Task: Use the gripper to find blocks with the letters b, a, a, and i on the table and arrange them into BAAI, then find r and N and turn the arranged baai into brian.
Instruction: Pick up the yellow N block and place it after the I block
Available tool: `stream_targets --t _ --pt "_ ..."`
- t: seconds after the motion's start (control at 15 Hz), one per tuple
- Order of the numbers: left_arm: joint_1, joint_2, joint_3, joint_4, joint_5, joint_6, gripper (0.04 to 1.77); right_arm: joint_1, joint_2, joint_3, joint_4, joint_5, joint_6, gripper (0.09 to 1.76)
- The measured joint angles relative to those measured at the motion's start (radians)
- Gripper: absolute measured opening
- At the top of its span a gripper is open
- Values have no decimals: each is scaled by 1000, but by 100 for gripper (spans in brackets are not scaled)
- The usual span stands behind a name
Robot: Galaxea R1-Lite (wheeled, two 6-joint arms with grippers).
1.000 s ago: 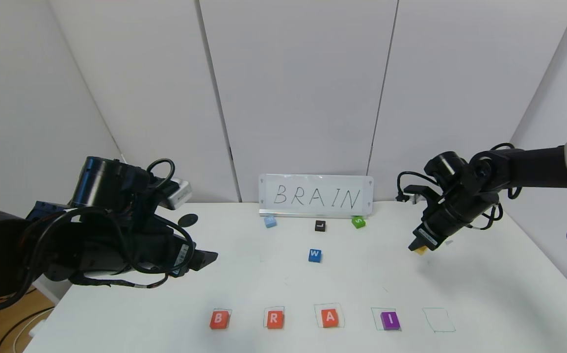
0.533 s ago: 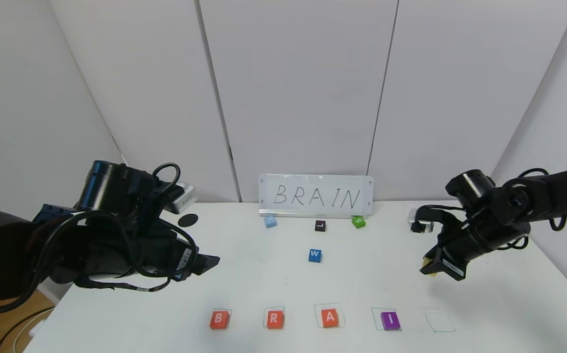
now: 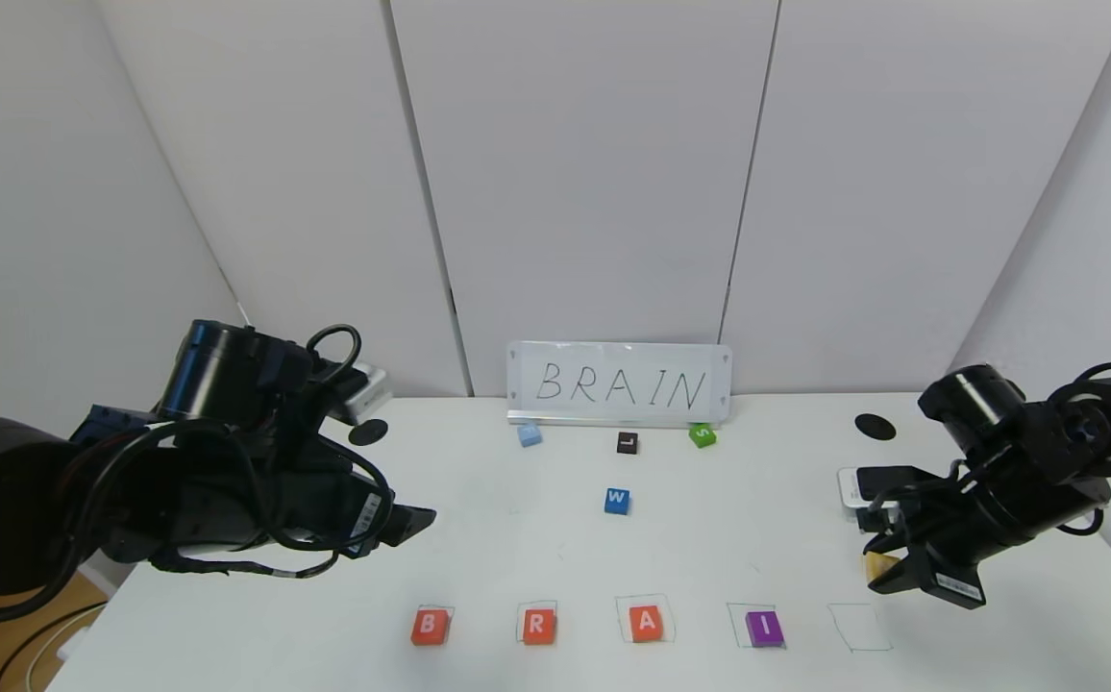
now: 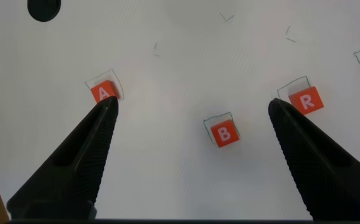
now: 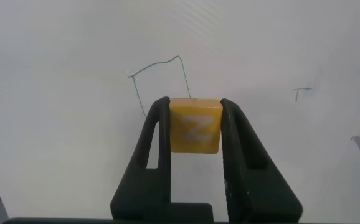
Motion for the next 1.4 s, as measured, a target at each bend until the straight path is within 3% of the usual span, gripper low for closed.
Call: stream_targets --t 0.47,0.8,1.4 --pt "-19 8 11 1 9 1 172 12 19 65 -11 -2 -69 53" --pt "-33 5 21 0 11 7 172 31 55 124 -113 -2 -110 53" --pt "-40 7 24 0 22 14 172 32 93 149 -147 -2 -134 53"
